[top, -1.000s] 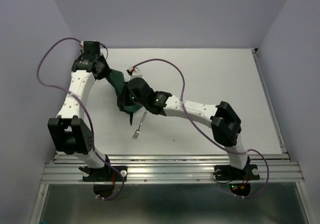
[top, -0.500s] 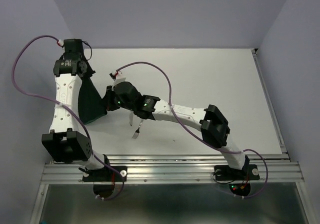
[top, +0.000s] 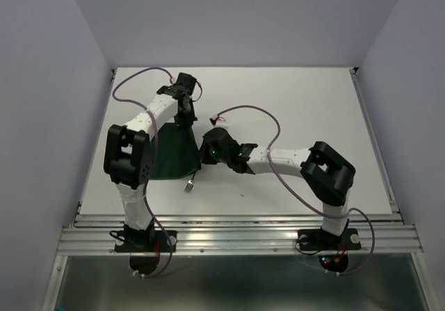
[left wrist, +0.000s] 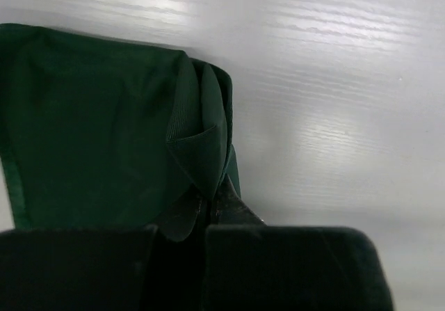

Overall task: Fold the napkin into a case and place the utensils inside
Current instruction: Turn over the upper triangle folded napkin at the center of the board.

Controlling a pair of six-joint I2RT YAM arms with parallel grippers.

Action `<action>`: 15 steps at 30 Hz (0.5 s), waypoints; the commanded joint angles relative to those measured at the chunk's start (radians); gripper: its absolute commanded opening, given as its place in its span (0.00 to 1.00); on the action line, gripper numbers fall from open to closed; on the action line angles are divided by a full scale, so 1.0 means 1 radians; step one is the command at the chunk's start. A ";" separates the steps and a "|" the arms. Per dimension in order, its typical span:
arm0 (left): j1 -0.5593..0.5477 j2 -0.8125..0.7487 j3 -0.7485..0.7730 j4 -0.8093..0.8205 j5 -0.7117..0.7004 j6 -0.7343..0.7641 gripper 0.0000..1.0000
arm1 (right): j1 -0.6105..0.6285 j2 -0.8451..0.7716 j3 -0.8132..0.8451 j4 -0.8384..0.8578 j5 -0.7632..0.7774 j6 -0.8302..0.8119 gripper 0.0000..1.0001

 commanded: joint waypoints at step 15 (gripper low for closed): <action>-0.197 0.217 0.323 0.193 -0.124 -0.050 0.00 | -0.069 -0.363 -0.453 -0.095 0.028 0.076 0.01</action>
